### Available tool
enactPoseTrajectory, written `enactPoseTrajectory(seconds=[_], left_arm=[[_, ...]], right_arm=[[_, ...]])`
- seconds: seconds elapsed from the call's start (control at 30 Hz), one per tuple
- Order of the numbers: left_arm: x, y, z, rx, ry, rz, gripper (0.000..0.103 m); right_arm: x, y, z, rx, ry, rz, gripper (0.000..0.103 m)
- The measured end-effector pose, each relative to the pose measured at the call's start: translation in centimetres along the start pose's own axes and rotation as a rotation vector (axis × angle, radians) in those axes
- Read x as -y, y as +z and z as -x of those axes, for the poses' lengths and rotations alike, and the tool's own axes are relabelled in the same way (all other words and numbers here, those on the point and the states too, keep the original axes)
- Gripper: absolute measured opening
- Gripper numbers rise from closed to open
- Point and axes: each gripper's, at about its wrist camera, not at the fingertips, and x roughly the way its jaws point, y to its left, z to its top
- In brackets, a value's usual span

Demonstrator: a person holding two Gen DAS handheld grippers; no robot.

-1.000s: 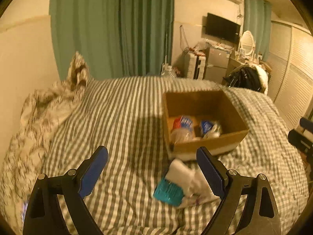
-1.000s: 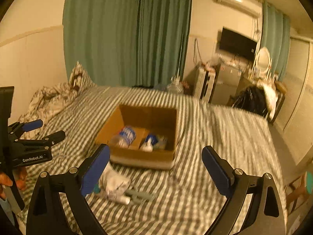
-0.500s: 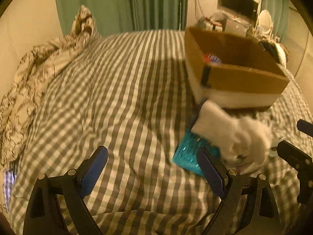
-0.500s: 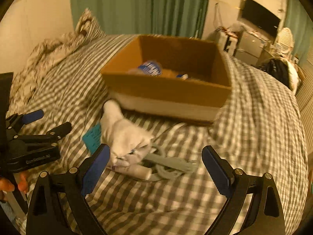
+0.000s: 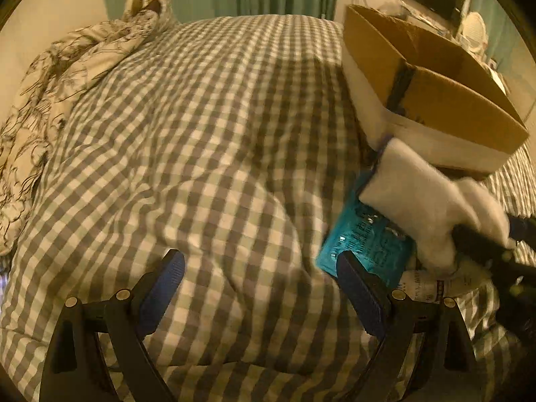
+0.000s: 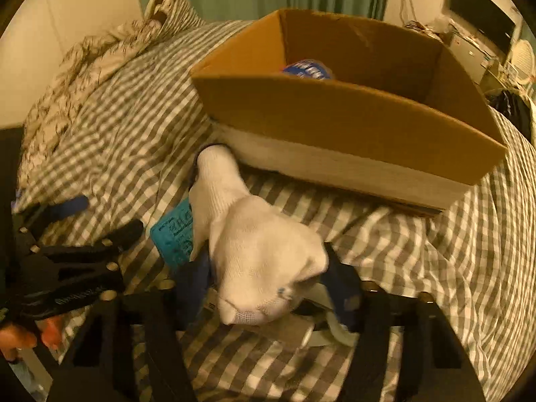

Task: Organize objects
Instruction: 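Grasp the white glove with the right tool, then grasp the teal blister pack with the left tool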

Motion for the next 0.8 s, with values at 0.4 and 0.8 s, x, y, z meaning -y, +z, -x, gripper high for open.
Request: enactPoseTrajectory(seconds=[0.4, 0.8], left_arm=[[6.3, 0.8, -0.7, 0.017, -0.127, -0.227, 0.094], [8.1, 1.0, -4.0, -0.042, -0.166, -0.252, 0.083]], right_arm=[[4.9, -0.7, 5.4, 0.126, -0.079, -0.101, 0.052], [5.6, -0.9, 3.8, 0.093, -0.040, -0.135, 0.052]])
